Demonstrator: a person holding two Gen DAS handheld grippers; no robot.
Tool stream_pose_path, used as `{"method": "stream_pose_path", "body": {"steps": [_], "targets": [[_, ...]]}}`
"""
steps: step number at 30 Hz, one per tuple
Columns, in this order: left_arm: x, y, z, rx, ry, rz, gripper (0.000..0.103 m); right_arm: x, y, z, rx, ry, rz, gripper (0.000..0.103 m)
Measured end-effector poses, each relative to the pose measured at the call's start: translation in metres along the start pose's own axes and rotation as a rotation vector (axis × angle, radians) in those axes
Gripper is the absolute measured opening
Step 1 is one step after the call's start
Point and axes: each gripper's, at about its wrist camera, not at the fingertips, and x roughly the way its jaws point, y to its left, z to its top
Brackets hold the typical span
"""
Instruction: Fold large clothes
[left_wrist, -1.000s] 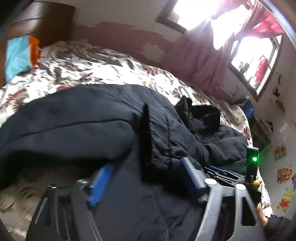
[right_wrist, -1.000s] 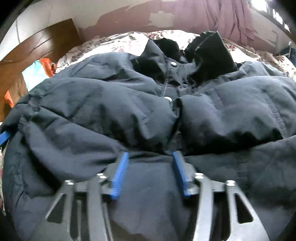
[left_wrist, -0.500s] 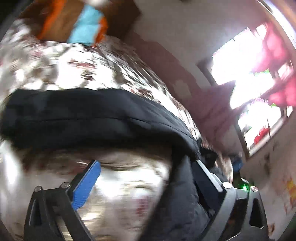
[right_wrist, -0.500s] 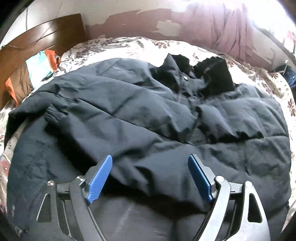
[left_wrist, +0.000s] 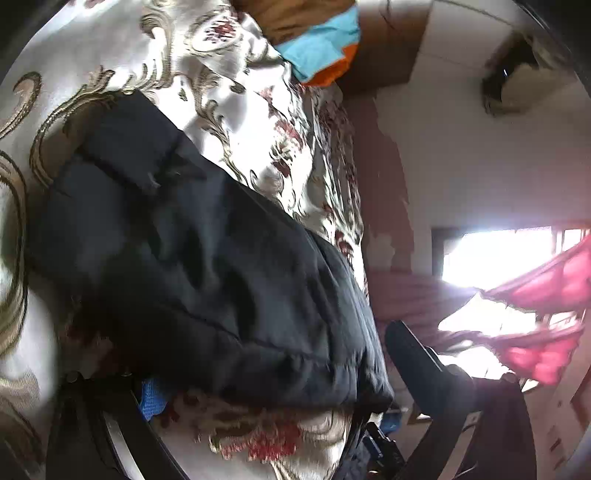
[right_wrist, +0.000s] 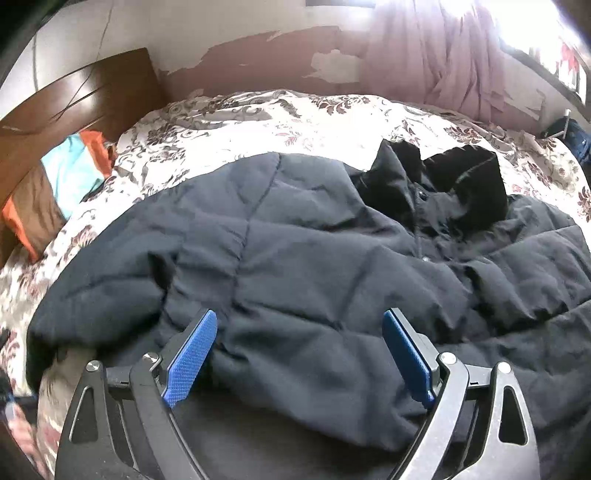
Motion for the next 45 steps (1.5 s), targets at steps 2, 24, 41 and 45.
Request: {"method": "stream_pose_path", "body": {"steps": [2, 24, 41, 45], "targets": [[0.004, 0.005, 0.005, -0.034, -0.006, -0.012, 0.098, 0.006, 0.008, 0.0, 0.001, 0.003, -0.024, 0.088], [-0.022, -0.05, 0.023, 0.308, -0.25, 0.092, 0.009, -0.024, 0.0, -0.017, 0.0, -0.035, -0.015, 0.091], [-0.062, -0.301, -0.121, 1.127, -0.216, -0.018, 0.009, -0.147, -0.155, -0.097, 0.01, -0.146, 0.009, 0.091], [-0.046, -0.361, -0.191, 1.31, -0.159, 0.001, 0.009, -0.16, -0.201, -0.111, 0.097, -0.174, 0.015, 0.091]]}}
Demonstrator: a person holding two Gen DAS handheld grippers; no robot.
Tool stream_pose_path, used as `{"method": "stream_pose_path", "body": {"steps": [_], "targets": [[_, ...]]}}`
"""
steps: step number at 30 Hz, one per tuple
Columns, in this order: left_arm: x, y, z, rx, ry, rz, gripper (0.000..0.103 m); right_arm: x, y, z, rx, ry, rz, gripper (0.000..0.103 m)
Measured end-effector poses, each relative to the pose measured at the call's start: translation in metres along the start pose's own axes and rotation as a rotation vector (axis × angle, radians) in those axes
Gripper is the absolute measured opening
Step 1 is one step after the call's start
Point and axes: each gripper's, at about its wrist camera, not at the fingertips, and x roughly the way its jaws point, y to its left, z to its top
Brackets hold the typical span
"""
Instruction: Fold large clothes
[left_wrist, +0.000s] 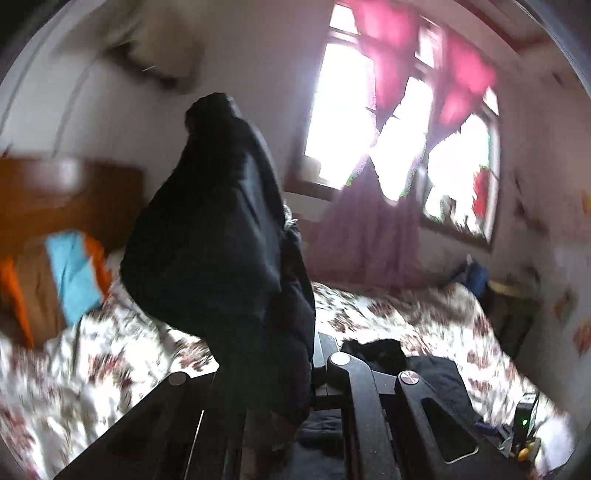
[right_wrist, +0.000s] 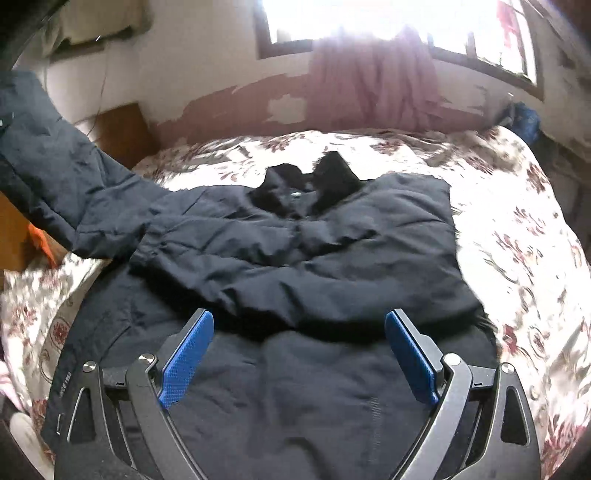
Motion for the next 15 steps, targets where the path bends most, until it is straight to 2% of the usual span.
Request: {"method": "stream_pose_path", "body": {"steps": [4, 7, 10, 15], "targets": [[0.016, -0.083, 0.004, 0.114, 0.051, -0.1, 0.009, -0.01, -0.041, -0.008, 0.07, -0.026, -0.017, 0.091], [0.033, -0.128, -0.001, 0.111, 0.126, -0.193, 0.009, -0.013, -0.072, -0.018, 0.125, -0.024, -0.029, 0.091], [0.062, -0.178, -0.019, 0.102, 0.232, -0.277, 0.009, -0.015, -0.102, -0.031, 0.184, -0.014, -0.028, 0.091], [0.102, -0.235, -0.076, 0.134, 0.378, -0.36, 0.009, -0.013, -0.14, -0.052, 0.276, 0.005, 0.046, 0.091]]}}
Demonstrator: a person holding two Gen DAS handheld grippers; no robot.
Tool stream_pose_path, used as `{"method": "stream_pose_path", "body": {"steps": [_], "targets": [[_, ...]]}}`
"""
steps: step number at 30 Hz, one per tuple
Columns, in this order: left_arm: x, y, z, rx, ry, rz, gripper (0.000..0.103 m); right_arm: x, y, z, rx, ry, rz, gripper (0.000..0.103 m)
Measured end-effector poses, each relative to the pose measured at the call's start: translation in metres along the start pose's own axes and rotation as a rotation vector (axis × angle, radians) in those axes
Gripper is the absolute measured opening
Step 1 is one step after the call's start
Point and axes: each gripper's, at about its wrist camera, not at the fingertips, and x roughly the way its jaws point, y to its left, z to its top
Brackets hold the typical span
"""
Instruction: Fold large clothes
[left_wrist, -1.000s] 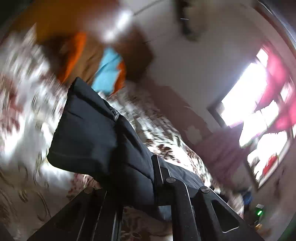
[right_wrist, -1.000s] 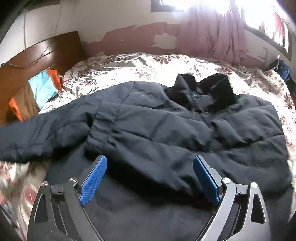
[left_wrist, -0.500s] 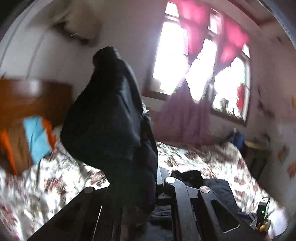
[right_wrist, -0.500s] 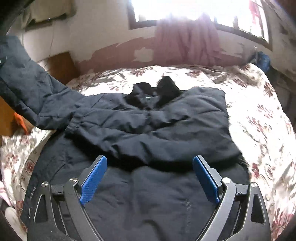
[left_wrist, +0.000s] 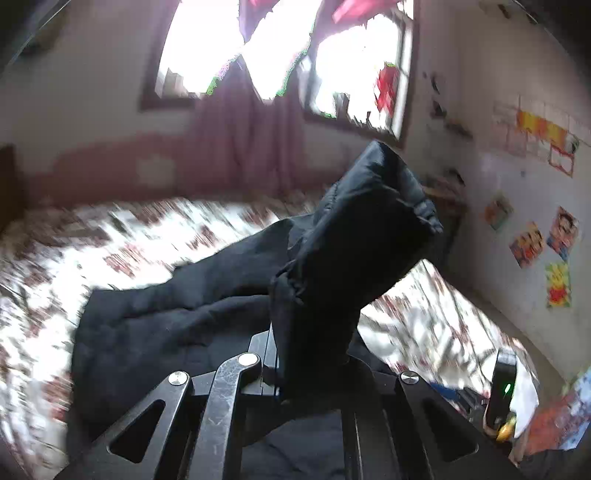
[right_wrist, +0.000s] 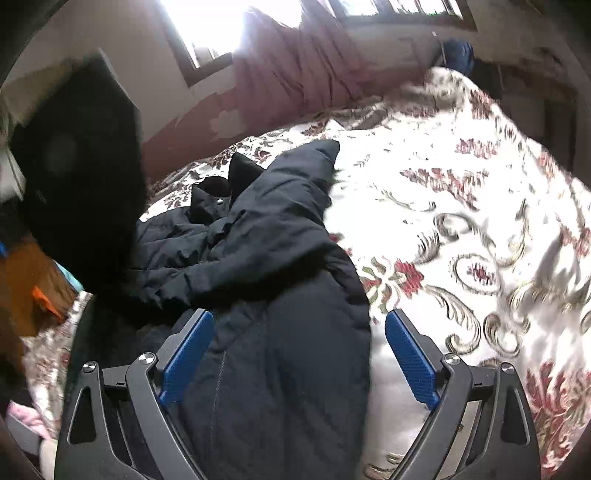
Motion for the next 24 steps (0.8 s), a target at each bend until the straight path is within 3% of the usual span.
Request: {"method": "stream_pose_path", "body": {"steps": [8, 11, 14, 18, 21, 22, 24], "targets": [[0.092, -0.024, -0.078, 0.021, 0.354, -0.057, 0.011, 0.021, -0.035, -0.006, 0.257, 0.032, 0.269, 0.091], [0.105, -0.024, -0.097, 0.014, 0.429, -0.076, 0.014, 0.036, -0.037, -0.01, 0.366, 0.062, 0.35, 0.091], [0.102, -0.022, -0.105, 0.025, 0.448, -0.11, 0.021, 0.046, -0.033, -0.011, 0.411, 0.075, 0.386, 0.091], [0.1, -0.016, -0.12, 0.009, 0.457, -0.187, 0.041, 0.044, -0.018, -0.011, 0.341, 0.078, 0.354, 0.091], [0.091, -0.009, -0.126, -0.061, 0.437, -0.256, 0.093, 0.04, -0.009, -0.014, 0.289, 0.101, 0.345, 0.091], [0.082, -0.006, -0.128, -0.085, 0.395, -0.274, 0.093, 0.039, -0.007, -0.015, 0.279, 0.114, 0.339, 0.091], [0.074, -0.003, -0.13, -0.109, 0.387, -0.311, 0.094, 0.039, -0.005, -0.018, 0.269, 0.137, 0.32, 0.091]]}}
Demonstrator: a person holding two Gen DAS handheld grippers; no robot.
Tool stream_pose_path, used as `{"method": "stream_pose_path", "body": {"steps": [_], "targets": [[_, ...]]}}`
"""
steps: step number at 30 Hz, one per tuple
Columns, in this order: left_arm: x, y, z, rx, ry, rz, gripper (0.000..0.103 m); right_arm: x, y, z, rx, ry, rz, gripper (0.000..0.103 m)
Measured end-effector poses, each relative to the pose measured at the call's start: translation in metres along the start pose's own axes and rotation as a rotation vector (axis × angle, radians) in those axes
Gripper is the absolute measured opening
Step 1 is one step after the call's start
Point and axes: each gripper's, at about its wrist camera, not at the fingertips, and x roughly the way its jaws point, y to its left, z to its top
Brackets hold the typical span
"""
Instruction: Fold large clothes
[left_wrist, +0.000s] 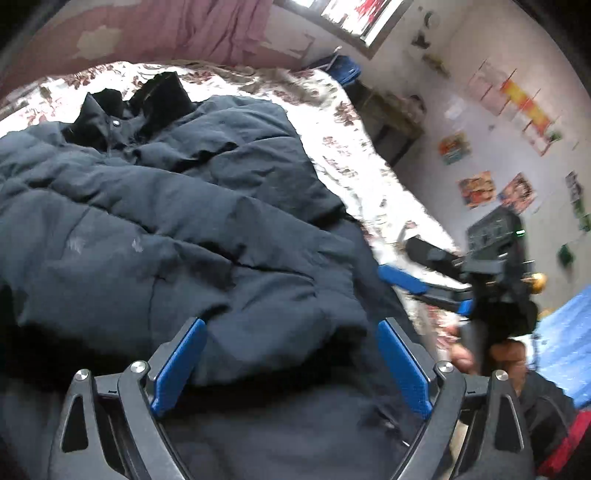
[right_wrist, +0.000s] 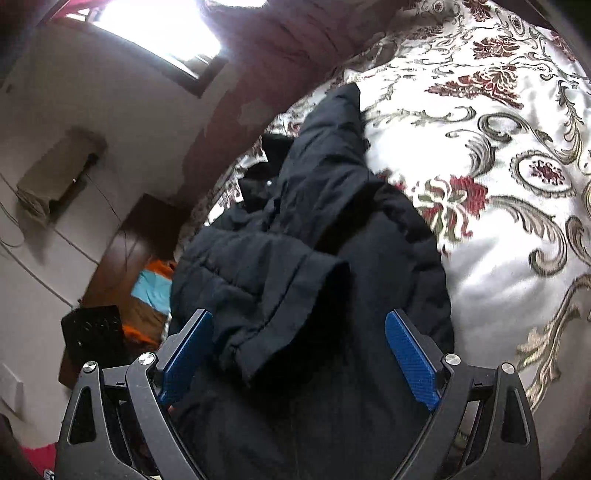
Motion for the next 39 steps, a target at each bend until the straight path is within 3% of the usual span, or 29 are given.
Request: {"method": "stream_pose_path", "body": {"steps": [3, 5, 8, 10, 12, 13, 18, 22, 25, 28, 31, 32, 34, 35, 39], "targets": [[-0.011, 0.01, -0.01, -0.047, -0.013, 0.033, 0.094, 0.003, 0.005, -0.005, -0.021, 0.016, -0.068, 0.089], [-0.018, 0.02, -0.014, -0.058, -0.027, 0.098, 0.094, 0.012, 0.015, -0.008, -0.082, 0.024, -0.189, 0.079], [-0.038, 0.038, -0.024, -0.063, -0.047, 0.24, 0.093, 0.018, 0.028, -0.012, -0.149, 0.014, -0.306, 0.053], [-0.054, 0.054, -0.028, -0.084, -0.065, 0.325, 0.093, 0.022, 0.033, -0.007, -0.149, 0.024, -0.313, 0.018], [-0.068, 0.07, -0.029, -0.106, -0.089, 0.366, 0.093, 0.024, 0.036, 0.0, -0.131, 0.027, -0.306, 0.013], [-0.077, 0.08, -0.029, -0.123, -0.107, 0.392, 0.093, 0.023, 0.042, 0.003, -0.148, 0.019, -0.31, 0.002], [-0.112, 0.106, -0.02, -0.176, -0.186, 0.454, 0.093, -0.002, 0.083, 0.031, -0.334, -0.105, -0.374, 0.001], [-0.123, 0.116, -0.004, -0.156, -0.232, 0.497, 0.093, -0.015, 0.11, 0.074, -0.45, -0.22, -0.462, 0.0], [-0.12, 0.121, 0.013, -0.143, -0.255, 0.532, 0.093, -0.006, 0.113, 0.104, -0.501, -0.254, -0.508, 0.0], [-0.104, 0.13, 0.034, -0.147, -0.255, 0.541, 0.093, 0.008, 0.109, 0.117, -0.475, -0.187, -0.47, 0.001], [-0.09, 0.139, 0.046, -0.163, -0.24, 0.519, 0.093, 0.013, 0.107, 0.1, -0.476, -0.091, -0.424, 0.003], [-0.087, 0.14, 0.047, -0.164, -0.244, 0.511, 0.093, 0.016, 0.104, 0.092, -0.487, -0.058, -0.43, 0.006], [-0.077, 0.142, 0.048, -0.153, -0.238, 0.479, 0.093, 0.021, 0.091, 0.075, -0.476, 0.002, -0.465, 0.035], [-0.072, 0.143, 0.048, -0.146, -0.229, 0.474, 0.093, 0.021, 0.082, 0.07, -0.441, 0.022, -0.461, 0.04], [-0.056, 0.141, 0.044, -0.1, -0.202, 0.509, 0.093, 0.03, 0.051, 0.059, -0.312, 0.1, -0.434, 0.041]]}}
